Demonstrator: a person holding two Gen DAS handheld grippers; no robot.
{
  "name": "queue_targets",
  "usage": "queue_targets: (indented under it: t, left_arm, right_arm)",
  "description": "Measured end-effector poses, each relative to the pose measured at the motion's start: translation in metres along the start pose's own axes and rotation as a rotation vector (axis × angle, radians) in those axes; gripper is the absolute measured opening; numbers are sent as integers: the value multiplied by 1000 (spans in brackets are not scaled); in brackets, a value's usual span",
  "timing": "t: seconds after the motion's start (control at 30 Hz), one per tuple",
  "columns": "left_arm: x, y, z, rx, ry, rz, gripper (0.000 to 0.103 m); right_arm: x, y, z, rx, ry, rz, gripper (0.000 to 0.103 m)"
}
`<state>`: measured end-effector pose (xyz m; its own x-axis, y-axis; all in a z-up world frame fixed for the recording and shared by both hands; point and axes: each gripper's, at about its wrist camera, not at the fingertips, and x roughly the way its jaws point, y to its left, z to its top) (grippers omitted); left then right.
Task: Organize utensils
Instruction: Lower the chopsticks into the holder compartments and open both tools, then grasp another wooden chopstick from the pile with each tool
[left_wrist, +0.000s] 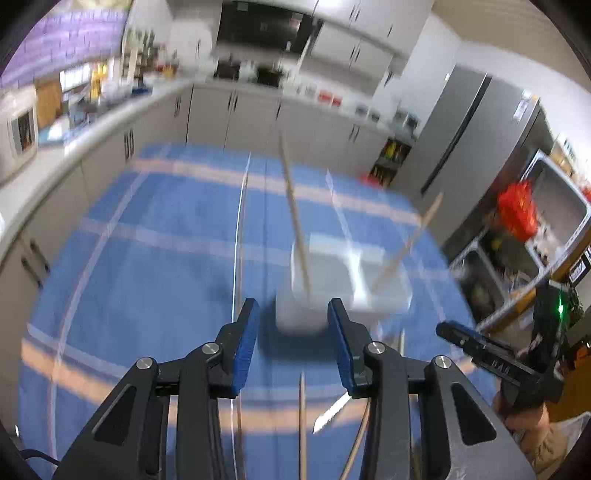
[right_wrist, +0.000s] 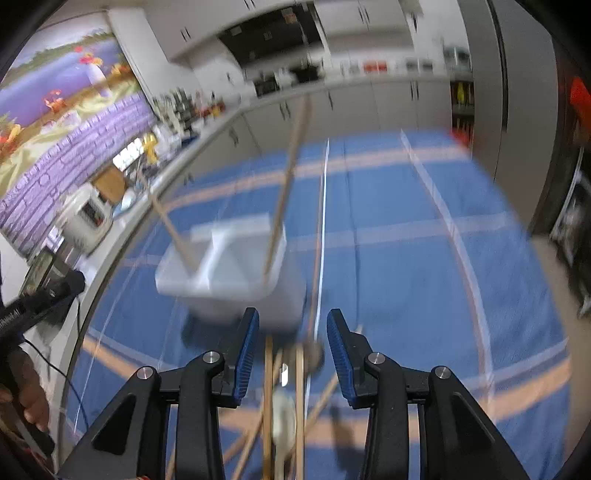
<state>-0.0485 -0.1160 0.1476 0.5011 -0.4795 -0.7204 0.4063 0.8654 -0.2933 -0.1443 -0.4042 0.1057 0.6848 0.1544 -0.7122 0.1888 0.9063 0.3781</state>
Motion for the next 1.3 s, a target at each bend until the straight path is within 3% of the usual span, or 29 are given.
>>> queue_targets:
  t: [0.13, 0.27, 0.53, 0.67, 0.8, 0.87, 1.03, 1.3]
  left_arm:
    - [22, 4, -46, -19, 109, -24, 37]
    - [46, -4, -80, -6, 206, -35, 37]
    - [85, -25, -99, 100, 304, 17, 36]
    - [91, -32, -96, 130, 299, 41, 32]
    - [96, -40, -93, 192, 299, 77, 24]
    - [99, -46, -90, 232, 301, 94, 6]
    - [100, -40, -88, 194, 298, 60, 6]
    - [57, -22, -70, 99, 184, -24, 6]
  right_arm:
    - [17, -4, -29, 21, 87, 54, 41]
    - [33, 12, -39, -42, 133, 70, 39]
    - [65, 37, -37, -142, 196, 28, 30]
    - [78, 48, -30, -181, 222, -25, 27]
    - [90, 52, -27, -200, 252, -81, 17]
    - [94, 54, -25, -206, 261, -108, 15]
    - [99, 46, -23, -166, 287, -110, 8]
    - [56, 38, -19, -101, 193, -30, 8]
